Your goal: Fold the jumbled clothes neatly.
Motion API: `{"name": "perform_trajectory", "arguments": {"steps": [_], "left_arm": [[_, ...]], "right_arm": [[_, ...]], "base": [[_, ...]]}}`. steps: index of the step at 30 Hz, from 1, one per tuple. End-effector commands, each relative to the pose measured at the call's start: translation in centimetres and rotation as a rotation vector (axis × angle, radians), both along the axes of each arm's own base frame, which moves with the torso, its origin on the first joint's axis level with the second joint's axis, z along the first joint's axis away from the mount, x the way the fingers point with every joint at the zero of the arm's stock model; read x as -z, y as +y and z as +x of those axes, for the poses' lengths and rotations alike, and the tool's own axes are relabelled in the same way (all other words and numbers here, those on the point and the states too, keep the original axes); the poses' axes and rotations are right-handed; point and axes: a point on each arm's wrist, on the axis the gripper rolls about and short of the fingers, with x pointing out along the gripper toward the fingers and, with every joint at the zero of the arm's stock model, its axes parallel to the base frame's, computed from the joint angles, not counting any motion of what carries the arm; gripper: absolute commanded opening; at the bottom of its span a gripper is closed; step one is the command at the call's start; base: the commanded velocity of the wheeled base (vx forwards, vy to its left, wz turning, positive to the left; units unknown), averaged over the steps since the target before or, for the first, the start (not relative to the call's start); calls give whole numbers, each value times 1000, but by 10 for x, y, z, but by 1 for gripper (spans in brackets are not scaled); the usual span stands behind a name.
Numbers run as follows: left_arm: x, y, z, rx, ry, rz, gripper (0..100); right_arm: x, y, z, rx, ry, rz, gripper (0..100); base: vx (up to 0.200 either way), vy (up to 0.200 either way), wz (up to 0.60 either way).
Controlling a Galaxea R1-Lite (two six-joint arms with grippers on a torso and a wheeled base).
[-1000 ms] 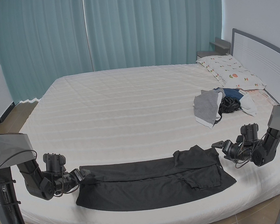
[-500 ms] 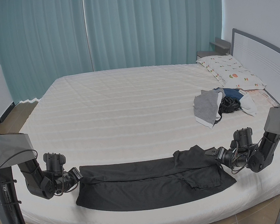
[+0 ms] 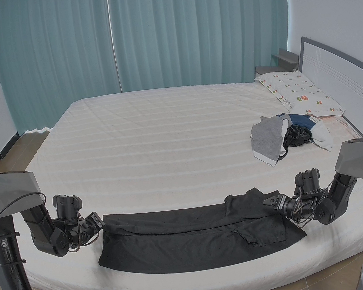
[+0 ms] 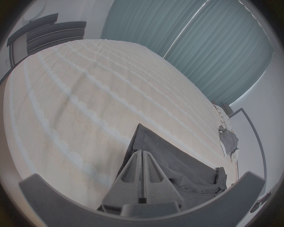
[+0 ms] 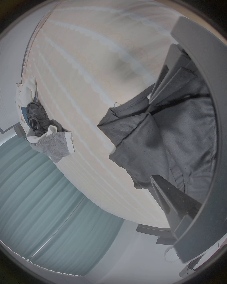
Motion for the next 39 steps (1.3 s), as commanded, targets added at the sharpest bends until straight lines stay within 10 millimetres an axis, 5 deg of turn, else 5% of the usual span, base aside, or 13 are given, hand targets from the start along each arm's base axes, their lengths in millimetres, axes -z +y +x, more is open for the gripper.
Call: {"name": "perform_trajectory", "arguments": {"steps": [1, 7, 8, 24, 34, 39], "left_arm": [[1, 0, -1, -2, 1, 1, 0], [0, 0, 0, -1, -7, 2, 0], [0, 0, 0, -1, -7, 2, 0], [-2, 1, 2, -3, -20, 0, 0], [-15, 10, 14, -88, -203, -16, 0], [7, 12, 7, -62, -181, 29, 0]], "right_arm": [[9, 1, 4, 5, 12, -6, 100], [12, 1, 5, 9, 17, -10, 100], [13, 1, 6, 10, 18, -12, 0], [3, -5, 14, 58, -29, -28, 0], [-33, -22, 35, 228, -173, 88, 0], [-29, -25, 28, 213, -132, 62, 0]], "base": [[0, 0, 0], [0, 0, 0], [0, 0, 0], [0, 0, 0], [0, 0, 0], [0, 0, 0]]}}
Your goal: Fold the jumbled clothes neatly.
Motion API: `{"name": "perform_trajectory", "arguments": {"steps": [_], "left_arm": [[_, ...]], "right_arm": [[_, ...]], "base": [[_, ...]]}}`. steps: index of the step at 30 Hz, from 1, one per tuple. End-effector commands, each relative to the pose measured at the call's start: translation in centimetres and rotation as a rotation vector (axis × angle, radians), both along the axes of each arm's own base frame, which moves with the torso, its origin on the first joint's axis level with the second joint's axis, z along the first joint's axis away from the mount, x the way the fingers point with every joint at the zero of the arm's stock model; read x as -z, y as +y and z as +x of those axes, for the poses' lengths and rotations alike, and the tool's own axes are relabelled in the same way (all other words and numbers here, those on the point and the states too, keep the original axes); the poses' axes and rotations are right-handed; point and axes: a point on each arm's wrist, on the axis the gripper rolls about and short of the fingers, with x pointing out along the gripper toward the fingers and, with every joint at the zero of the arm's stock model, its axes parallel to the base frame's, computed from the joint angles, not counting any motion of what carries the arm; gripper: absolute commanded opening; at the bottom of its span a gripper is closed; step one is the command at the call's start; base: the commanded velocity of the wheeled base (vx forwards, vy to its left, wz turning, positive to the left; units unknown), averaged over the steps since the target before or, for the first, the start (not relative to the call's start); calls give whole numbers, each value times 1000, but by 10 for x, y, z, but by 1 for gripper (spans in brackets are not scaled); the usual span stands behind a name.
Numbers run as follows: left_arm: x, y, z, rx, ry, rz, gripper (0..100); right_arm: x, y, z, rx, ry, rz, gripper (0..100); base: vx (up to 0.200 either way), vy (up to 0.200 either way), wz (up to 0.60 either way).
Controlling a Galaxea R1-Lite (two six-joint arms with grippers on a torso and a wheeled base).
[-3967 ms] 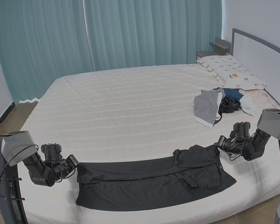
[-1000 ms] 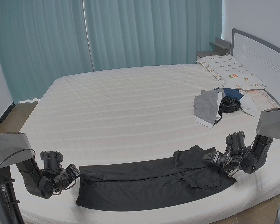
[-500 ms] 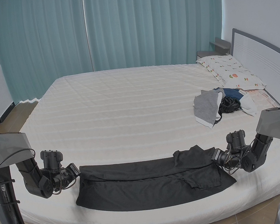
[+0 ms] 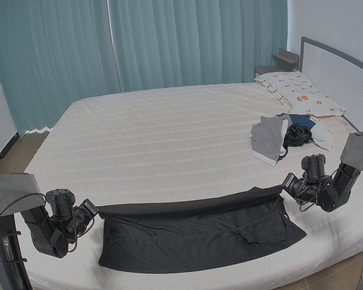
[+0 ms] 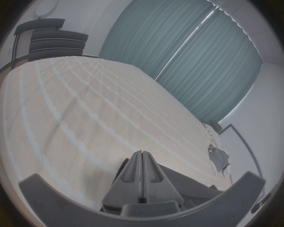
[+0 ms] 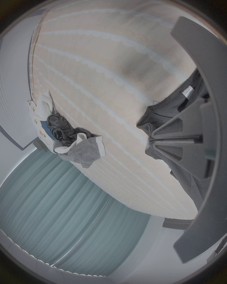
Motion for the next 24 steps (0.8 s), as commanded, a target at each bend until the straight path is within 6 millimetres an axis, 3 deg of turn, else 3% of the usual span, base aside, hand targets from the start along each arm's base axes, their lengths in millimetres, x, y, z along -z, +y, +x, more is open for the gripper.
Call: {"name": "perform_trajectory", "arguments": {"steps": [1, 10, 24], "left_arm": [[23, 4, -11, 18, 83, 56, 0], [33, 3, -26, 88, 155, 146, 0], [50, -1, -41, 163, 246, 223, 0]], "right_arm": [[-2, -4, -5, -14, 19, -31, 0], [16, -3, -20, -103, 154, -147, 0], [38, -2, -27, -159, 227, -211, 0]], "base": [[0, 0, 0], [0, 0, 0], [0, 0, 0]]}}
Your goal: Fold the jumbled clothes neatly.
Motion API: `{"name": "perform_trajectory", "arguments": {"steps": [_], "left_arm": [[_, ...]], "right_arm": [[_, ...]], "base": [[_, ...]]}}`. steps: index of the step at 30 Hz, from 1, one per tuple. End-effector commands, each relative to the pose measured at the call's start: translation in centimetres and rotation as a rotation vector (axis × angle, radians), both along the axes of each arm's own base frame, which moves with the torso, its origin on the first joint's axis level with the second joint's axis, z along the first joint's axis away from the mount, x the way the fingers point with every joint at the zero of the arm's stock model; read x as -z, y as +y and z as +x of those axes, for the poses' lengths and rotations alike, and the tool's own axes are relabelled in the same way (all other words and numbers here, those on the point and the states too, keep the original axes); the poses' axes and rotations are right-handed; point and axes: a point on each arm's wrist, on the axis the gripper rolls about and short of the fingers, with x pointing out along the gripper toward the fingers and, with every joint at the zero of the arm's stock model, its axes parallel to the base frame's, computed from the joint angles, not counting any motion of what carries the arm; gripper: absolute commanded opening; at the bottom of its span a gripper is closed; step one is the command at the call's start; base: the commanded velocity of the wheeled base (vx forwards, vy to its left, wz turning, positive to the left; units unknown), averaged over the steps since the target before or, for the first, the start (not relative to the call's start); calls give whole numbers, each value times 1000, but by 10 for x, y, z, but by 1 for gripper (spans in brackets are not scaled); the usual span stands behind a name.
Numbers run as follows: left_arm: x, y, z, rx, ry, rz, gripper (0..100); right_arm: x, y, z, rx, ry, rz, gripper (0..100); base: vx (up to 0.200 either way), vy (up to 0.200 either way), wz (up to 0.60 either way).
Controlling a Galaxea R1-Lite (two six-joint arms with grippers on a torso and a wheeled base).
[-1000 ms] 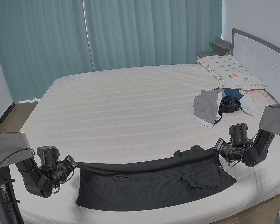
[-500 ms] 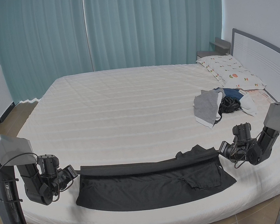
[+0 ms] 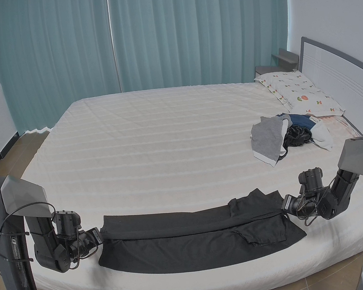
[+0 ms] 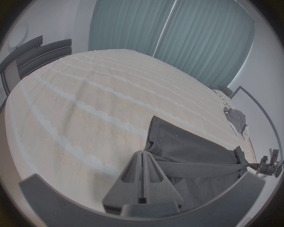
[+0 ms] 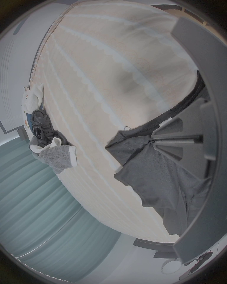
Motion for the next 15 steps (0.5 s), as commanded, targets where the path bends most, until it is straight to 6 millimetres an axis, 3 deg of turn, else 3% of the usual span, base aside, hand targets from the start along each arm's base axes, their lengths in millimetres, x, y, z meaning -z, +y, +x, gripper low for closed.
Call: {"name": "perform_trajectory", "arguments": {"steps": [1, 10, 11, 12, 13, 15], "left_arm": [[4, -1, -3, 4, 22, 3, 0], [7, -1, -8, 31, 43, 34, 0], [7, -1, -8, 31, 43, 34, 0], [7, -1, -8, 34, 45, 34, 0], [7, -1, -8, 34, 45, 34, 100], [7, -1, -8, 33, 45, 35, 100]], "right_arm": [[8, 0, -2, -4, 25, -7, 0], [15, 1, -5, -27, 48, -30, 0], [15, 2, -5, -28, 48, -30, 100], [15, 3, -5, -31, 48, -31, 100], [15, 3, -5, -31, 48, -31, 100], [14, 3, -4, -33, 43, -30, 100]], "base": [[0, 0, 0], [0, 0, 0], [0, 0, 0], [0, 0, 0], [0, 0, 0], [0, 0, 0]]}}
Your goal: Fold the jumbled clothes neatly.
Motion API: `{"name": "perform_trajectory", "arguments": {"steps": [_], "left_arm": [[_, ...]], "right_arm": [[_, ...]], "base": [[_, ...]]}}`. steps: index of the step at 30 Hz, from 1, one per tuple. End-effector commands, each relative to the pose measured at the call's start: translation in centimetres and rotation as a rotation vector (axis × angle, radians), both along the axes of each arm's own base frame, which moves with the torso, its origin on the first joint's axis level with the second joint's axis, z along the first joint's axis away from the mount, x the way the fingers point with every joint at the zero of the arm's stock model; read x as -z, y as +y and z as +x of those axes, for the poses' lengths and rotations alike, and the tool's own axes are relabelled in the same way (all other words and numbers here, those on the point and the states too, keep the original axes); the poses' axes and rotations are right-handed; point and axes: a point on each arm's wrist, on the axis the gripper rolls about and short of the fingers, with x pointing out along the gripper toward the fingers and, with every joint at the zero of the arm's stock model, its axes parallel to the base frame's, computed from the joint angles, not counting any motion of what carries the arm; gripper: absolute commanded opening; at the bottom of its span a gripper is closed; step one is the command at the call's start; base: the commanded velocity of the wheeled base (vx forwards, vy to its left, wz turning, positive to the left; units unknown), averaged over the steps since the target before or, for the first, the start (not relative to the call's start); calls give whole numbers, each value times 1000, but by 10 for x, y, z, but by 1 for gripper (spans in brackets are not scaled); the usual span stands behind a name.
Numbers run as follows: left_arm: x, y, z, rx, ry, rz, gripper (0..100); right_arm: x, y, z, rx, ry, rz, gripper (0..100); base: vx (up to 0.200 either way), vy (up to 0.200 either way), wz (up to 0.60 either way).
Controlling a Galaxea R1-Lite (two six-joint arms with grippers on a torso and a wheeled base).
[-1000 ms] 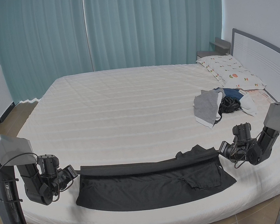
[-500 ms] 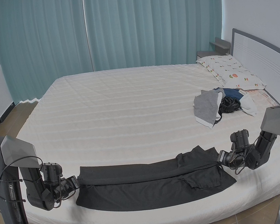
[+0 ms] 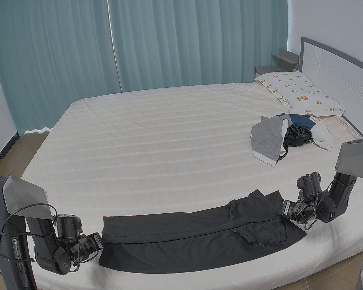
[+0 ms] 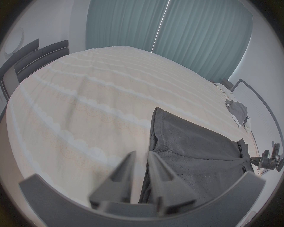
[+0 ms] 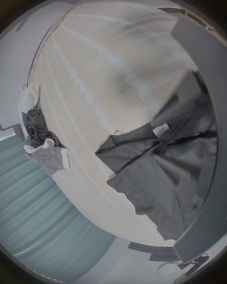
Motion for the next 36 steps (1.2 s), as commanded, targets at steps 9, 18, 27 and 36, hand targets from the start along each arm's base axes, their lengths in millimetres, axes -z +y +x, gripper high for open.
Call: {"name": "perform_trajectory", "arguments": {"steps": [9, 18, 27, 36], "left_arm": [[-12, 3, 1, -12, -39, -6, 100], [-33, 7, 14, -56, -127, -229, 100], [-29, 6, 17, -67, -121, -255, 100], [-29, 5, 15, -63, -116, -255, 100]], "right_arm": [[-45, 2, 7, -4, -149, 42, 100], [-18, 13, 29, -146, -164, 143, 100], [8, 11, 47, -188, -146, 137, 100], [12, 10, 47, -194, -138, 126, 100]], "base": [[0, 0, 0], [0, 0, 0], [0, 0, 0], [0, 0, 0]]}}
